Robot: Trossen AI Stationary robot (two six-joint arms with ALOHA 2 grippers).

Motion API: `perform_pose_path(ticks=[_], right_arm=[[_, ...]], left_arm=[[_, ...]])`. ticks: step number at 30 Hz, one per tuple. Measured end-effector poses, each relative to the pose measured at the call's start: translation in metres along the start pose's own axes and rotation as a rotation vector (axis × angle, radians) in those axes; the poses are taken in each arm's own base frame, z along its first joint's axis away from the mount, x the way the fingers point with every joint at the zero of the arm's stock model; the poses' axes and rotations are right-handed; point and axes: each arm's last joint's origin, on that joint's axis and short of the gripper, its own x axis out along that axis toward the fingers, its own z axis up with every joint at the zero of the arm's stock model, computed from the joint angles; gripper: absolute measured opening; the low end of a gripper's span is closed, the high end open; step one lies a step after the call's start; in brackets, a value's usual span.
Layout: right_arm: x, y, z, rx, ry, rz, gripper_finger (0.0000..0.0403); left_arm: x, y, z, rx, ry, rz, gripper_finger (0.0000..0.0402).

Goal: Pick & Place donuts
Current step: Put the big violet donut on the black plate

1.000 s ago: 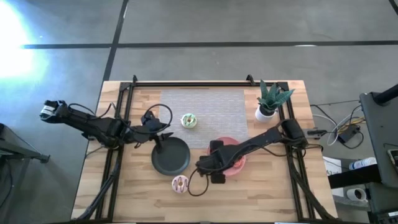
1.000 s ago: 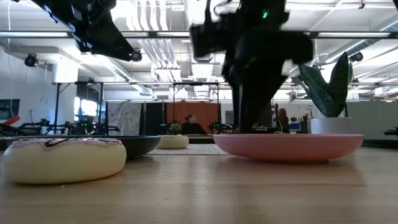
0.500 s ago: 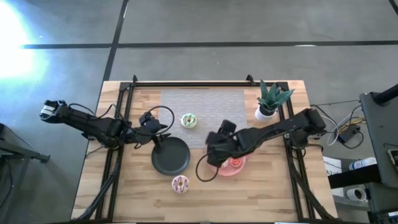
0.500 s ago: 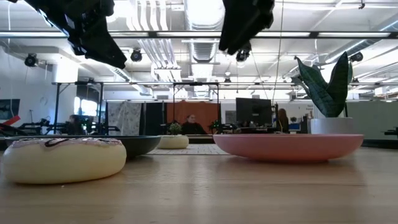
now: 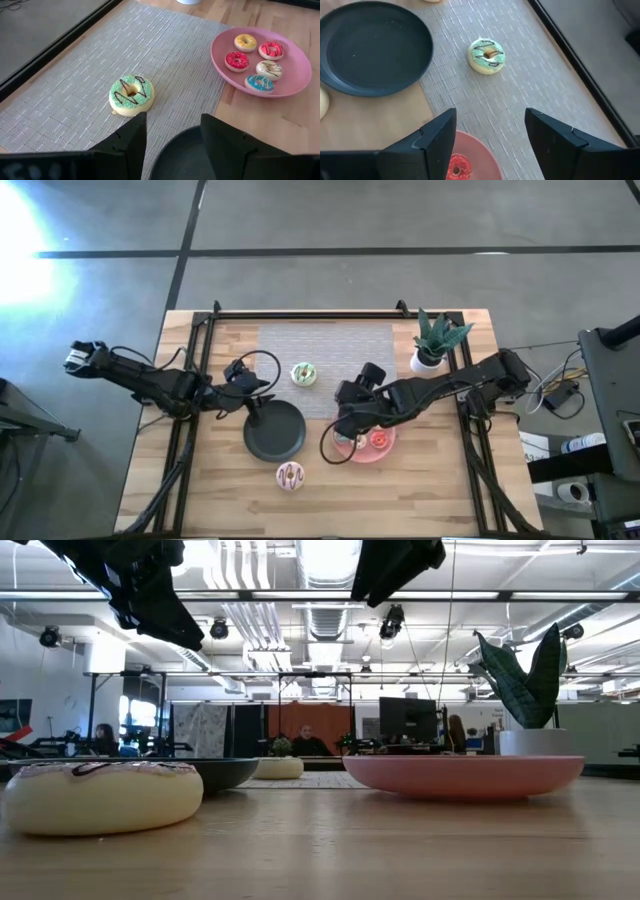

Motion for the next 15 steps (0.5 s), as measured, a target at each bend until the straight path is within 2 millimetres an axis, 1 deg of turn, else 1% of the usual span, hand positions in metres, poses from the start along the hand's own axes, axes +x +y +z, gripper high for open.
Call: perform_pose_path(ticks=[5, 15], right_arm=[[0.0003, 0.0001, 0.0001, -0.039, 0.000, -0.001, 0.0228], [0.0002, 0.0002, 0.0001, -0.044, -0.001, -0.001, 0.0228]], left_arm=[[0.0000, -0.0001, 0.0000, 0.001, 0.000, 0.000, 0.0160], [0.0000, -0.0001, 0.0000, 0.000, -0.001, -0.001, 0.0160]])
